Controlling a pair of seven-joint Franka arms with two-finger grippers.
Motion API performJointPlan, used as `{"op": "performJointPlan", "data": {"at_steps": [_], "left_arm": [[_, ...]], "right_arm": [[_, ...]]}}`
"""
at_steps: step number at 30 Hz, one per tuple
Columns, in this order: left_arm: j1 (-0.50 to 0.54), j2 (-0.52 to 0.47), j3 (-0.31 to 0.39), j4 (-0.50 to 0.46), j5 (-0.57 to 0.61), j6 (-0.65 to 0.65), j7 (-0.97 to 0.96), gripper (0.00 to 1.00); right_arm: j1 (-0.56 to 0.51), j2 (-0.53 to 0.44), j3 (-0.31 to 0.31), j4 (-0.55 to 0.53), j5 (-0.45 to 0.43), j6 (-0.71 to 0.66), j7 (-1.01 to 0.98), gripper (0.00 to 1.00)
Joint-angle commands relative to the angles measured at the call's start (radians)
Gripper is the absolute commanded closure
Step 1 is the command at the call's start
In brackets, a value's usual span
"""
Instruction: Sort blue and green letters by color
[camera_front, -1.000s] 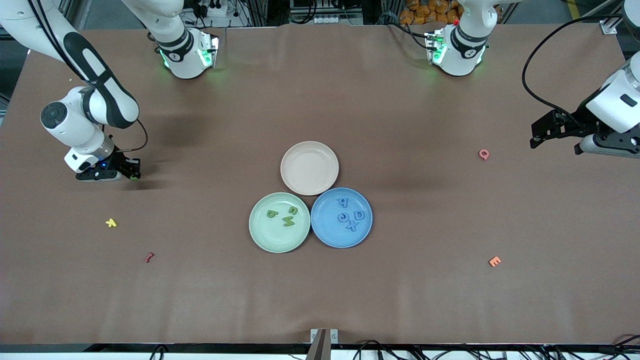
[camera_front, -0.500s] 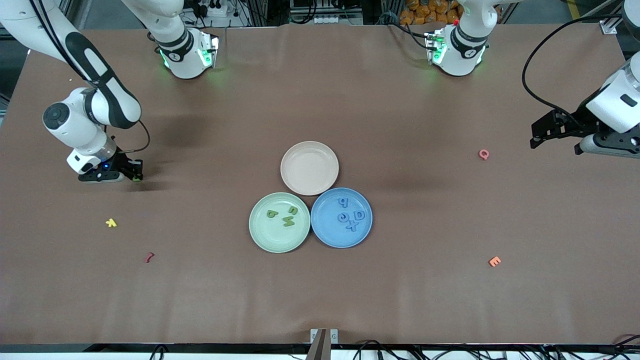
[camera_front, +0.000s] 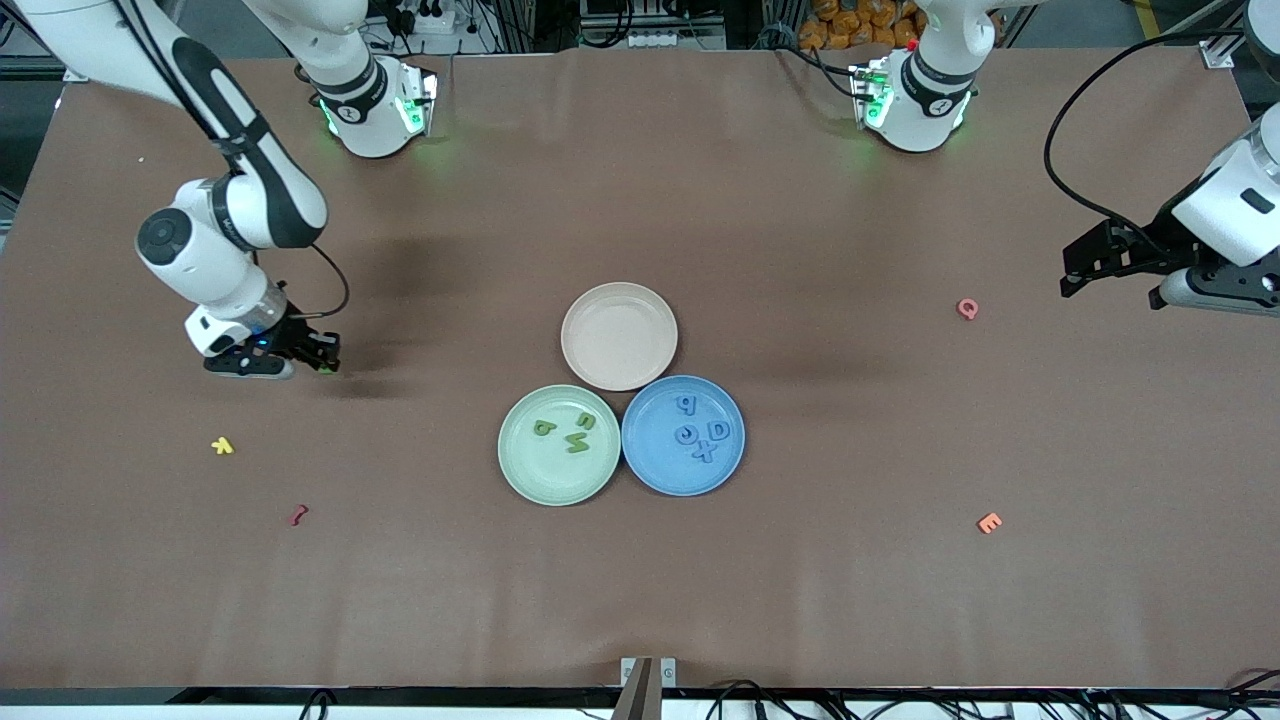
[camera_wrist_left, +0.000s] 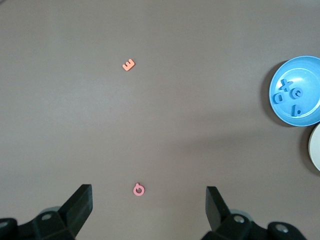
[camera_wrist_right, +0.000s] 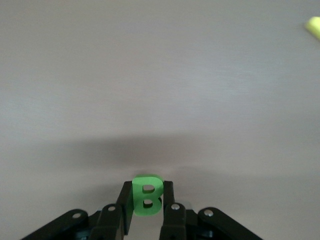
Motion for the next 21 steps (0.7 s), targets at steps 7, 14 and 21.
{"op": "performJointPlan", "data": {"at_steps": [7, 14, 21], "left_arm": [[0.008, -0.018, -0.005, -0.016, -0.001, 0.012, 0.020, 0.00], [0.008, -0.016, -0.005, -0.016, -0.001, 0.012, 0.020, 0.00], [0.008, -0.018, -0.005, -0.016, -0.001, 0.012, 0.021, 0.00]], "right_arm": [[0.127, -0.025, 0.071, 0.106, 0.006, -0.147, 0.323, 1.00], [0.253, -0.011, 0.068, 0.223, -0.003, -0.267, 0.532, 1.00], [0.341, 0.052, 0.063, 0.335, -0.020, -0.330, 0.713, 1.00]]}}
